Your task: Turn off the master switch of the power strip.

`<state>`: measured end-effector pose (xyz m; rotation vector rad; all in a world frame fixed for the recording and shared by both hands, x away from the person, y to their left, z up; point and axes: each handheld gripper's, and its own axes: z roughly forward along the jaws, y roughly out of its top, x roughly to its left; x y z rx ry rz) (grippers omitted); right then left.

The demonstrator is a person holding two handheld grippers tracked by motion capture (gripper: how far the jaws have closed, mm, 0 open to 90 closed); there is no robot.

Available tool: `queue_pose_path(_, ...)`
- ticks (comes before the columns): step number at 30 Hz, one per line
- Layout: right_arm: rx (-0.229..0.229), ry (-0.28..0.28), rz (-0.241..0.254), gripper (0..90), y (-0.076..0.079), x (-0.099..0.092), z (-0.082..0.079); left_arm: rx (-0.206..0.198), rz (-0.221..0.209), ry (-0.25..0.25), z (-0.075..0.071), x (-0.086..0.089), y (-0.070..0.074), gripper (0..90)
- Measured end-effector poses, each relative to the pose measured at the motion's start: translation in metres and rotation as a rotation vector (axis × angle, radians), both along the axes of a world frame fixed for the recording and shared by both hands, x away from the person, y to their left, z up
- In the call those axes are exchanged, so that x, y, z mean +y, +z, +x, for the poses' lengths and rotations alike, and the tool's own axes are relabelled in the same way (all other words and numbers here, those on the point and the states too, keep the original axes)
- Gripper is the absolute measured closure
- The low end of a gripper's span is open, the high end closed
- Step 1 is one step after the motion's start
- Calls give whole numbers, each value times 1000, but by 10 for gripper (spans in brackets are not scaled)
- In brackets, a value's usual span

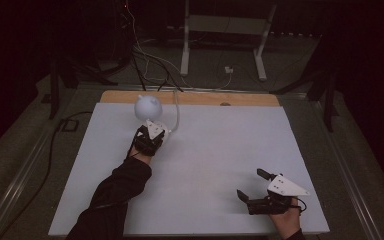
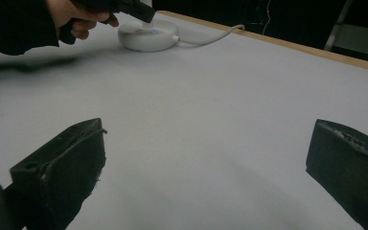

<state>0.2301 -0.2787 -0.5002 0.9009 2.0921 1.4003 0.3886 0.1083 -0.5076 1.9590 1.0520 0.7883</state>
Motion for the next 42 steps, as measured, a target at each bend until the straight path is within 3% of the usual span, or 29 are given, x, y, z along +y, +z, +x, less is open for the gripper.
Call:
queue_pose_path(7,1,2,1,0,0,0,0,-2,12,3,4,0,-6,900)
queue_pose_path(15,2,4,-5,0,0,0,0,-25,72,12,6,-5,-12,900)
queue_pose_path(24,3,5,-7,0,-1,1,0,-23,60,20,8,-2,-16,900)
queue_pose_path(27,5,5,-8,0,-1,1,0,-28,74,21,8,-2,-16,900)
queue_pose_path(31,5,4,-10,0,-1,1,0,-21,57,18,9,0,-17,900)
queue_pose_path(39,5,7,-12,0,-1,2,0,-29,114,-19,9,-5,-17,900)
queue_pose_path(42,9,6,-10,0,-1,1,0,-35,113,-8,9,-5,-18,900)
